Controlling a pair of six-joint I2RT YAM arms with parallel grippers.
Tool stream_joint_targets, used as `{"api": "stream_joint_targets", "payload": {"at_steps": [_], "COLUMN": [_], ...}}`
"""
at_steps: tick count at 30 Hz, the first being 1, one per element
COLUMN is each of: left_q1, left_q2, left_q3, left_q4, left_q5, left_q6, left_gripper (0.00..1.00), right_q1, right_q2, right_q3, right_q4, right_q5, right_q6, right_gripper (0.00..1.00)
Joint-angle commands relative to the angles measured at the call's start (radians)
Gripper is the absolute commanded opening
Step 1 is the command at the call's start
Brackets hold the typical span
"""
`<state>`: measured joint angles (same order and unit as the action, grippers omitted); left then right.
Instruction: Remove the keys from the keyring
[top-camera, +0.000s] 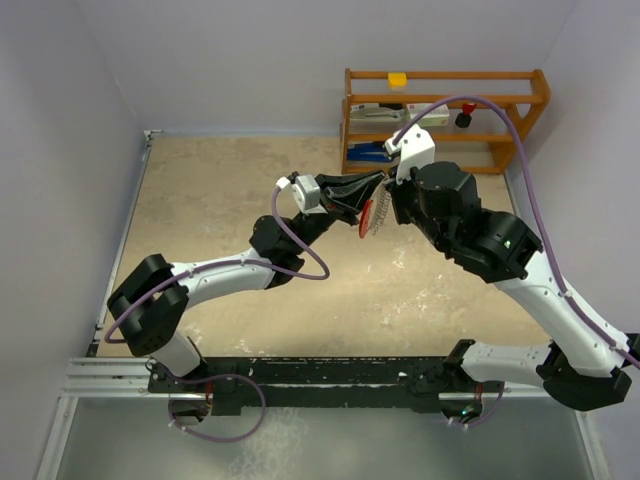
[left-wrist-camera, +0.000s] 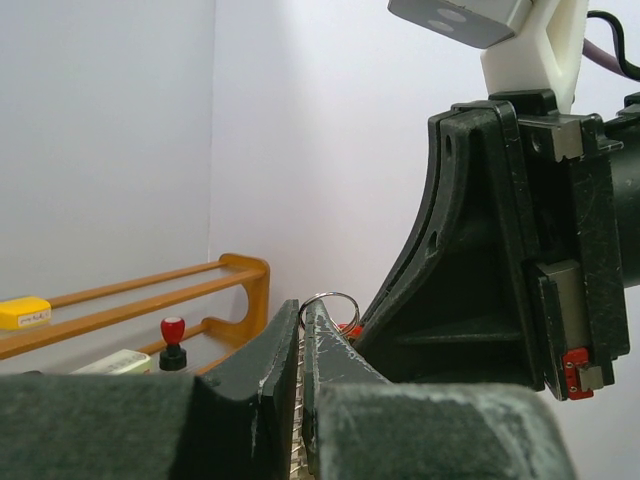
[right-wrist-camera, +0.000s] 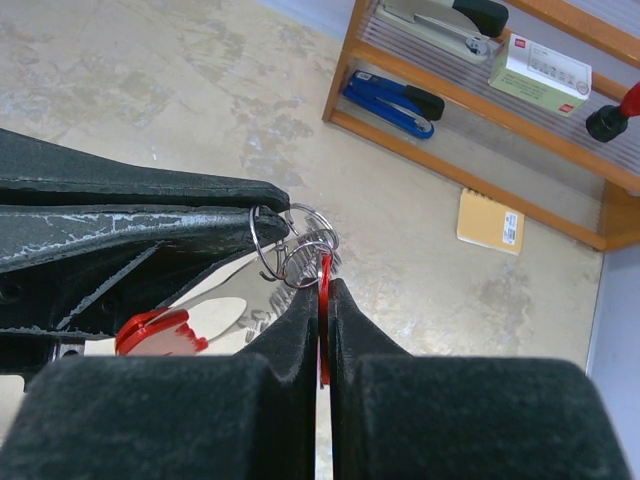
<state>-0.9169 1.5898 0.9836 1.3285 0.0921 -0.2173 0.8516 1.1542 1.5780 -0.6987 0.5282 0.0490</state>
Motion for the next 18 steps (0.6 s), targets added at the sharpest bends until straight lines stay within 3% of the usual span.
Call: {"api": "stream_joint_targets", "payload": {"at_steps": [1, 18], "left_q1": [-0.003, -0.002], "left_q2": [-0.037, -0.044], "left_q3": [0.009, -0.004], "left_q4": [0.085, 0.091], "left_q5": [-0.02, -0.027], "left_q6": [0.024, 0.025], "left_gripper": [0.0, 0.0], "right_q1": [-0.002, -0.002], "right_q2": [-0.025, -0.022], "right_q3": [-0.003, 0.004], "right_q4": [0.001, 0.0], "right_q5": [0.023, 0.025], "right_q6": [-0.021, -0.027], "right_gripper": [0.0, 0.0]}}
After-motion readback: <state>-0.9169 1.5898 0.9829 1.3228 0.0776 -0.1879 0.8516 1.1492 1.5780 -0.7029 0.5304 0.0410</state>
